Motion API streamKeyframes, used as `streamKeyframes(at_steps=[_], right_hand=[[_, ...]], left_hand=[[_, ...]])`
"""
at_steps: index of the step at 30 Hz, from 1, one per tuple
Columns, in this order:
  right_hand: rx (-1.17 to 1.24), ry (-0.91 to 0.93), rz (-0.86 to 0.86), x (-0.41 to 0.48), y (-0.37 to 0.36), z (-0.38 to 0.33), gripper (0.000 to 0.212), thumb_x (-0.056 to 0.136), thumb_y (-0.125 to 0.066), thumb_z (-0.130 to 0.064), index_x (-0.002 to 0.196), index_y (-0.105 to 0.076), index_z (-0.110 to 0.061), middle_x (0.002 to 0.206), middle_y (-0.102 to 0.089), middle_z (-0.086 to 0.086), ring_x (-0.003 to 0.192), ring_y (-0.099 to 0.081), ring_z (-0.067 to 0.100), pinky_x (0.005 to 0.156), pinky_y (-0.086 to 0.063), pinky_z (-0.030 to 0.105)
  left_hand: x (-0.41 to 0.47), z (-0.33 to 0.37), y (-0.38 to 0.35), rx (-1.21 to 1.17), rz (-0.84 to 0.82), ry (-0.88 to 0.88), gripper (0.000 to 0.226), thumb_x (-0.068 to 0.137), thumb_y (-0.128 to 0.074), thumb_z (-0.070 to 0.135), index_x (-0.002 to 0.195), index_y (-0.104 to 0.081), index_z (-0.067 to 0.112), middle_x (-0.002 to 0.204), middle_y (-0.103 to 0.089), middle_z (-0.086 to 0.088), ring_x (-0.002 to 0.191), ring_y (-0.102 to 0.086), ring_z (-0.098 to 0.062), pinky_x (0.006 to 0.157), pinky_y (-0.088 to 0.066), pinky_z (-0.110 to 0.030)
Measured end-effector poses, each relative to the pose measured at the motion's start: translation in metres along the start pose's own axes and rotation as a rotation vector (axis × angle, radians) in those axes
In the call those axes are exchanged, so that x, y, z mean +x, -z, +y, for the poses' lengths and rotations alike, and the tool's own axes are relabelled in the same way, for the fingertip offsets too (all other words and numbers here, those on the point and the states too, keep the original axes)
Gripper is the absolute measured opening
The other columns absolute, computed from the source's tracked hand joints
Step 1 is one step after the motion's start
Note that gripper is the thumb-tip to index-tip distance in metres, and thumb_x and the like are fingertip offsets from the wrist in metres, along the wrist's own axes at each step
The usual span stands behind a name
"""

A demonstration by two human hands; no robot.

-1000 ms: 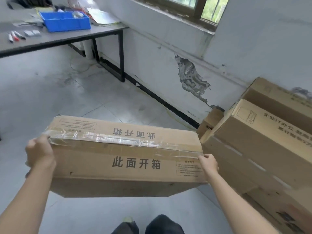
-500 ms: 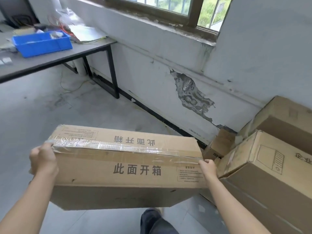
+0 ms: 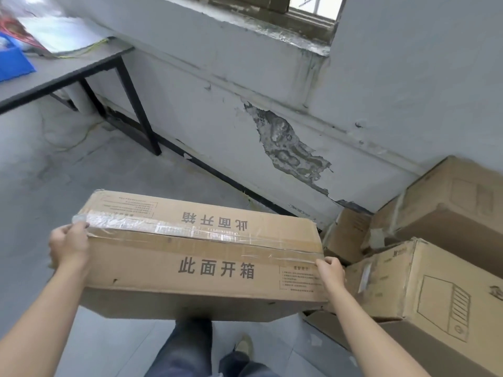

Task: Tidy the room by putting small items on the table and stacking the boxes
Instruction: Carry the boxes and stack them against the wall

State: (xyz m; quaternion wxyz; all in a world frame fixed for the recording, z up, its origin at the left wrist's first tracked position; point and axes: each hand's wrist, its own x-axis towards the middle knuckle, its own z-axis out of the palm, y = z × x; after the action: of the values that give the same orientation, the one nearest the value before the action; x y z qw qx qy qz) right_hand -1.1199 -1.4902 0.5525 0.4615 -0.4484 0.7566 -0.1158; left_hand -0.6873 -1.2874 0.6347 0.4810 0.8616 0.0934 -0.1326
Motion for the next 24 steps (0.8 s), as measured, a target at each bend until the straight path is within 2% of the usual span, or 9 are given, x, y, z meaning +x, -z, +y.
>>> streamKeyframes(at_steps=[3,6,9,12,14,16,17,21,24], right_hand=[[0.033,-0.041,0.046,0.018,0.000,-0.011,0.033,0.089,-0.050,-0.025,0.120,-0.050,-0.015,0.128,-0.047,0.012,0.125,-0.037,0.033,0.108,-0.030,0.045],[0.071,-0.094,0.095,0.037,-0.004,-0.026,0.031,0.088,-0.051,-0.025,0.117,-0.052,-0.015,0.124,-0.049,0.011,0.122,-0.040,0.033,0.104,-0.035,0.046],[0.097,-0.152,0.140,0.053,-0.015,-0.042,0.032,0.086,-0.053,-0.028,0.116,-0.052,-0.017,0.123,-0.050,0.010,0.117,-0.043,0.032,0.101,-0.039,0.048],[0.100,-0.236,0.164,0.057,-0.028,-0.055,0.035,0.087,-0.052,-0.028,0.120,-0.051,-0.018,0.126,-0.049,0.011,0.115,-0.045,0.032,0.099,-0.040,0.045],[0.117,-0.281,0.172,0.060,-0.036,-0.063,0.037,0.088,-0.052,-0.028,0.123,-0.049,-0.017,0.125,-0.050,0.011,0.114,-0.045,0.031,0.098,-0.040,0.044],[0.135,-0.317,0.175,0.063,-0.045,-0.069,0.040,0.087,-0.053,-0.028,0.125,-0.047,-0.017,0.127,-0.050,0.012,0.116,-0.045,0.032,0.100,-0.039,0.047],[0.140,-0.336,0.174,0.064,-0.049,-0.072,0.043,0.087,-0.054,-0.027,0.128,-0.046,-0.017,0.129,-0.048,0.012,0.118,-0.044,0.032,0.101,-0.038,0.048],[0.184,-0.408,0.182,0.070,-0.063,-0.079,0.046,0.089,-0.052,-0.023,0.133,-0.041,-0.015,0.135,-0.043,0.012,0.125,-0.039,0.031,0.104,-0.035,0.047],[0.212,-0.440,0.201,0.074,-0.067,-0.083,0.044,0.088,-0.054,-0.026,0.130,-0.044,-0.017,0.133,-0.045,0.012,0.121,-0.042,0.031,0.103,-0.036,0.049]], left_hand=[[0.018,0.021,-0.040,-0.006,-0.043,-0.040,0.058,0.063,-0.053,0.051,0.105,-0.065,0.013,0.118,-0.062,-0.017,0.113,-0.054,-0.039,0.102,-0.039,-0.052],[0.026,0.052,-0.084,0.023,-0.107,-0.070,0.048,0.077,-0.053,0.046,0.108,-0.064,0.012,0.121,-0.060,-0.016,0.117,-0.050,-0.037,0.109,-0.031,-0.049],[0.050,0.073,-0.128,0.064,-0.176,-0.079,0.039,0.086,-0.053,0.038,0.112,-0.062,0.010,0.114,-0.059,-0.015,0.118,-0.049,-0.037,0.109,-0.028,-0.045],[0.076,0.090,-0.165,0.147,-0.248,-0.090,0.021,0.087,-0.054,0.028,0.093,-0.060,0.008,0.106,-0.057,-0.019,0.113,-0.051,-0.036,0.105,-0.032,-0.043],[0.092,0.101,-0.188,0.213,-0.308,-0.088,0.007,0.087,-0.055,0.017,0.085,-0.056,0.010,0.097,-0.051,-0.016,0.101,-0.048,-0.030,0.099,-0.035,-0.040],[0.106,0.110,-0.209,0.279,-0.370,-0.081,0.011,0.087,-0.056,0.014,0.080,-0.053,0.008,0.094,-0.048,-0.012,0.094,-0.045,-0.030,0.088,-0.036,-0.036],[0.113,0.113,-0.218,0.313,-0.400,-0.064,0.013,0.087,-0.056,0.015,0.080,-0.054,0.004,0.094,-0.050,-0.013,0.096,-0.047,-0.034,0.087,-0.036,-0.036],[0.137,0.124,-0.257,0.414,-0.458,0.004,0.037,0.086,-0.057,0.021,0.112,-0.057,-0.004,0.118,-0.057,-0.024,0.118,-0.046,-0.042,0.100,-0.036,-0.043],[0.145,0.129,-0.280,0.419,-0.487,0.049,0.045,0.087,-0.056,0.022,0.124,-0.051,-0.003,0.128,-0.052,-0.021,0.106,-0.049,-0.035,0.088,-0.036,-0.036]])
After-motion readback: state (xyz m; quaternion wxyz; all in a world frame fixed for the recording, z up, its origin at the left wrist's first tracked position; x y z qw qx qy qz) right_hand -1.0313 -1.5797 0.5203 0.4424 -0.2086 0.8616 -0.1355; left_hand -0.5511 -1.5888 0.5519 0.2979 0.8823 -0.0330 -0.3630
